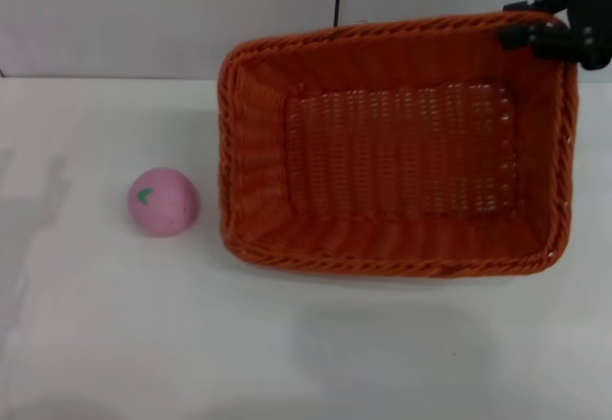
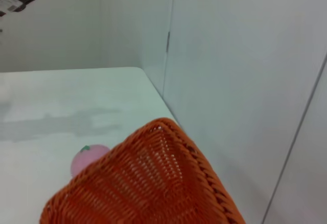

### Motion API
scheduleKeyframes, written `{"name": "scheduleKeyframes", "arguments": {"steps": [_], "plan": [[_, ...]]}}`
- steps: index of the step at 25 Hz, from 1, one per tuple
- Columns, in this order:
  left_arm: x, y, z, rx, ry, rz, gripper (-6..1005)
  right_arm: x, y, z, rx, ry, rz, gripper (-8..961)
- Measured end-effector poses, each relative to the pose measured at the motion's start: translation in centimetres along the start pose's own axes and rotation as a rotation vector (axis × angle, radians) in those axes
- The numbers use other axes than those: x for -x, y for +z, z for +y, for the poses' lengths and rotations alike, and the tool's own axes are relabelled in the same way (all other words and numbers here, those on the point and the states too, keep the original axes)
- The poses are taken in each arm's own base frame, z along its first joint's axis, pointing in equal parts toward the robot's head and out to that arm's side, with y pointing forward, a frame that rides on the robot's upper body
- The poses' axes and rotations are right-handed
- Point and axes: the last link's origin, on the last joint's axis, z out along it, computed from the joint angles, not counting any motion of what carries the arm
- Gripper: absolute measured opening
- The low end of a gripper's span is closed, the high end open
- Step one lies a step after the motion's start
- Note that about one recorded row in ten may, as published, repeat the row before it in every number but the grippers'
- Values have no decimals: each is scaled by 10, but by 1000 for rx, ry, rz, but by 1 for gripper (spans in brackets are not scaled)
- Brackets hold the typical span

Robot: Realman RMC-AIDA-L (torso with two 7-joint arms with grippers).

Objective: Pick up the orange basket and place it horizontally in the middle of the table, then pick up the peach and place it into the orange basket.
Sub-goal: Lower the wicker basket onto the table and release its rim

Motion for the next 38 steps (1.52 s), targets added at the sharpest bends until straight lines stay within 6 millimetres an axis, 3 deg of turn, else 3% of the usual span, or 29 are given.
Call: {"name": "scheduleKeyframes", "arguments": {"steps": [8,21,24,28,32,35,36,38], "plan": [[1,3,0,6,-2,4,814,-33,18,-15,-59,43,10,269],[3,6,1,12,-9,-4,810,-17,28,-35,-192,11,-48,293],[3,5,1,9,-8,-5,809,-16,29,-34,-199,14,-64,361],[3,4,0,8,-8,-7,807,-21,24,-28,-238,38,-128,451],[3,4,1,12,-9,-12,806,-32,6,-12,-307,102,-297,510],[7,5,0,59,-4,-88,805,-51,-15,13,-382,173,-500,545],[7,5,0,59,-4,-88,804,-66,-26,31,-440,210,-631,545],[8,5,-1,64,-3,-100,803,-76,-32,43,-483,230,-698,545]]}}
